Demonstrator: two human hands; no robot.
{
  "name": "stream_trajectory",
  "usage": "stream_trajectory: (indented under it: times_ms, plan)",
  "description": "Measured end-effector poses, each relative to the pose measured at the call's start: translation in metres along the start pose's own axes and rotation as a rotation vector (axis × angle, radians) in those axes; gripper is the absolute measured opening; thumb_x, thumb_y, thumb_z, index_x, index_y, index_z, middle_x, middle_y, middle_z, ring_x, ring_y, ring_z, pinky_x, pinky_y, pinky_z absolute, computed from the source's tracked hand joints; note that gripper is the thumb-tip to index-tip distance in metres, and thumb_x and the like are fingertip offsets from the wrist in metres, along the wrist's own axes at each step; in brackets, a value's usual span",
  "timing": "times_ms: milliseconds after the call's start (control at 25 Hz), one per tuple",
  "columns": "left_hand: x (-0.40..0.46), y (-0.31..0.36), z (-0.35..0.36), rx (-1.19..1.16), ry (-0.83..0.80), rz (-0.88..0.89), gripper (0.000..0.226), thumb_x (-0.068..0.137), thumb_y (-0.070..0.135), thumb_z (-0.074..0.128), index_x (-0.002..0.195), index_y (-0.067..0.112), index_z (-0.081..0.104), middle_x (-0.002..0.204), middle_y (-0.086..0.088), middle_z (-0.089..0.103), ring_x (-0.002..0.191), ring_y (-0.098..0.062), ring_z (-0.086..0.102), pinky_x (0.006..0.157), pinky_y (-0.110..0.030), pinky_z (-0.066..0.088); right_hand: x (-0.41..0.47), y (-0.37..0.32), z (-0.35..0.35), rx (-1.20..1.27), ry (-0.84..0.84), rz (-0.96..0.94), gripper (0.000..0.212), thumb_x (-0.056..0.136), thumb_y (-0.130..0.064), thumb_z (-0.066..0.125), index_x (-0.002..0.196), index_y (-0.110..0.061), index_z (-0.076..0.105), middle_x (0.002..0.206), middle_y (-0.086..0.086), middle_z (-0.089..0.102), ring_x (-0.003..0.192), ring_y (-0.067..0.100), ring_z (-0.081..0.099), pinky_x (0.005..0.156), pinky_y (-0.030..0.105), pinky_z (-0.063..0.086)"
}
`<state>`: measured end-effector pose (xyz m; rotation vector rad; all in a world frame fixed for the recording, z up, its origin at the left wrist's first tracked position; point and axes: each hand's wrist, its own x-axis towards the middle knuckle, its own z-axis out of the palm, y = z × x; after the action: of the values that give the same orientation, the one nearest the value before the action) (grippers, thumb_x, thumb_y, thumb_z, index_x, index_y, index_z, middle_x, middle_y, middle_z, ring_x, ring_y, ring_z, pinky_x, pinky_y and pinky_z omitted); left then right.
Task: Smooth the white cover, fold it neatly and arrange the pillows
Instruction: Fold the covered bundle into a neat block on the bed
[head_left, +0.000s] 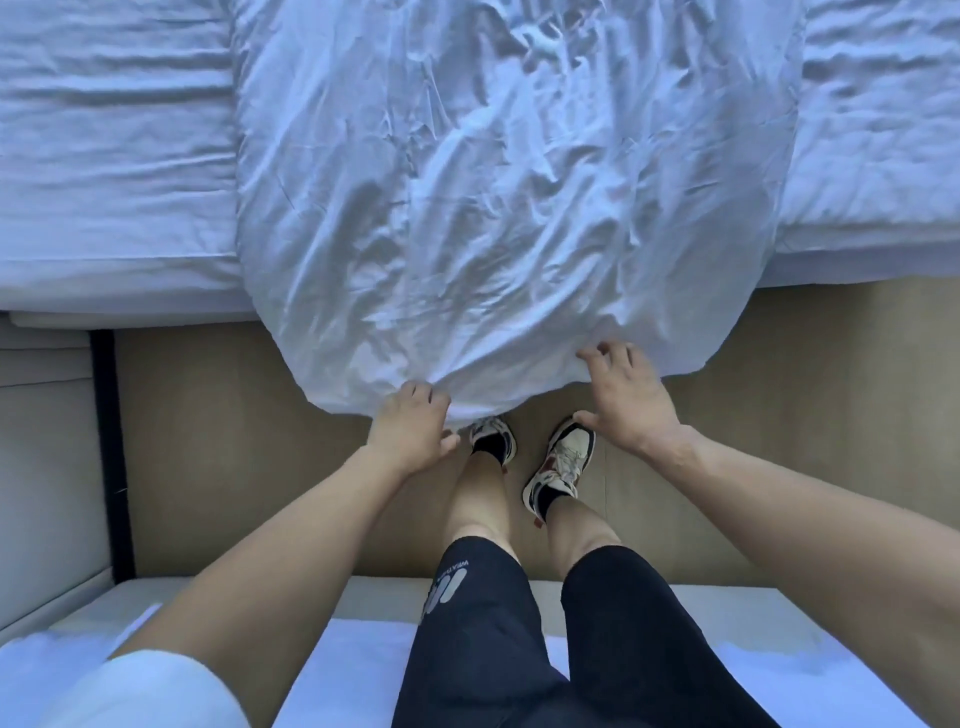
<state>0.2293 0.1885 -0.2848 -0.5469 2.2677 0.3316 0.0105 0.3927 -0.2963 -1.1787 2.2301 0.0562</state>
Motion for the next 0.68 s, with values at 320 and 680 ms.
stream_trajectory:
  times_ms: [320, 680]
  plan:
    - [0.038, 0.005, 0.007, -0.460, 0.056, -0.288, 0.057, 0.093, 0.040, 0.058, 0.143, 0.014, 0.048, 0.139, -0.014, 0.048, 0.133, -0.033, 0.041, 0.108, -0.046, 0.038, 0.026, -0.020, 0.020, 0.320, -0.150, 0.157, 0.065, 0.088, -0.049, 0.073, 0.137, -0.014, 0.049, 0.130, 0.007, 0.054, 0.122, 0.028, 0.051, 0.104, 0.041, 0.046]
    - [0.134, -0.003, 0.035, -1.960, 0.058, -0.580, 0.084, 0.072, 0.050, 0.083, 0.140, 0.013, 0.052, 0.131, 0.004, 0.061, 0.122, -0.020, 0.055, 0.102, -0.048, 0.046, 0.117, -0.042, 0.091, 2.065, -0.044, 0.687, 0.124, 0.042, -0.076, 0.087, 0.146, -0.022, 0.049, 0.144, 0.000, 0.061, 0.133, 0.023, 0.056, 0.111, 0.046, 0.045]
